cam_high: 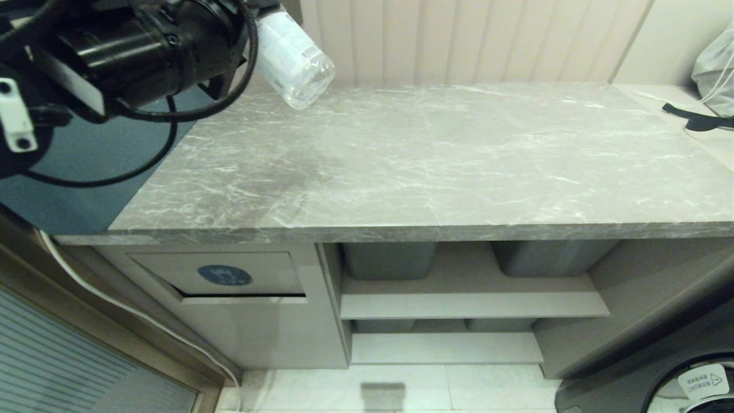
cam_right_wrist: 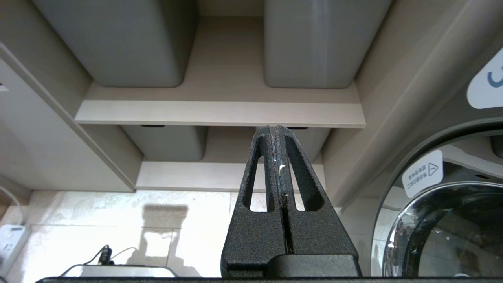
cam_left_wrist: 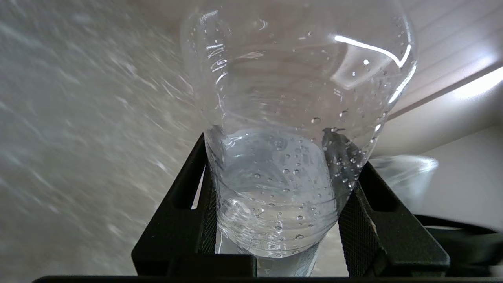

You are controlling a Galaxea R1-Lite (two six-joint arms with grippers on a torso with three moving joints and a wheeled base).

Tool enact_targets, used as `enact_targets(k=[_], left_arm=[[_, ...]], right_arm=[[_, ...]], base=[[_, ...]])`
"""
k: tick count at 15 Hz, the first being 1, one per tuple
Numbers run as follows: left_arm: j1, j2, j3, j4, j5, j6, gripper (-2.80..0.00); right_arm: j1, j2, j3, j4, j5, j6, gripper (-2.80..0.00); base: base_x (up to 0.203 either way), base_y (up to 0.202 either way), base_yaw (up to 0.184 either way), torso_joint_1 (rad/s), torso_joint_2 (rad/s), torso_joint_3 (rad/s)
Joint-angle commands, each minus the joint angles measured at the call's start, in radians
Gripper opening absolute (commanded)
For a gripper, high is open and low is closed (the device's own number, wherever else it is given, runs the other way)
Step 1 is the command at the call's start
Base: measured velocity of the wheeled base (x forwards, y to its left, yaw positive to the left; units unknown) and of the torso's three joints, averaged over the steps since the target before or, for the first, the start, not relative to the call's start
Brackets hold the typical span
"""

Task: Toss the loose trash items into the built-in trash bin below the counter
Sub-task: Put the garbage in the trash can

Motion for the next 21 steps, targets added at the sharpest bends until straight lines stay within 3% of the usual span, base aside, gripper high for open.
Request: enact_targets(k=[1,4,7,10,15,18,21], left_arm=[[0.006,-0.106,0.061,0.0,-0.021,-0.102,-2.8],[-0.003,-0.256,0.274,-0.003,-0.091,-0.199,-2.8],[0.004,-0.386,0.446,-0.029,-0.099,-0.354,-2.8],[0.119,-0.393,0.517,-0.105,-0.081,-0.465,-2.8],[0.246,-0.418,0.623,-0.108,-0.028,-0.497,-2.8],[0.246,-0.487,0.75,-0.107,-0.046,-0.551,-2.8],[0.207,-0.499,0.867,-0.113,-0.071,-0.549,-2.8]], right_arm=[[0.0,0.0,0.0,0.0,0.0,0.0,-2.8],[0.0,0.0,0.0,0.0,0.0,0.0,-2.8],[0.0,0.0,0.0,0.0,0.004,-0.017,-2.8],[0.0,0.0,0.0,0.0,0.005,-0.01,-2.8],[0.0,0.0,0.0,0.0,0.005,-0.011,-2.8],[0.0,0.0,0.0,0.0,0.003,-0.007,-2.8],[0.0,0.0,0.0,0.0,0.003,-0.008,-2.8]], base=[[0.0,0.0,0.0,0.0,0.0,0.0],[0.0,0.0,0.0,0.0,0.0,0.0],[0.0,0.0,0.0,0.0,0.0,0.0],[0.0,0.0,0.0,0.0,0.0,0.0],[0.0,0.0,0.0,0.0,0.0,0.0],[0.0,0.0,0.0,-0.113,0.26,0.149],[0.0,0.0,0.0,-0.199,0.47,0.26]])
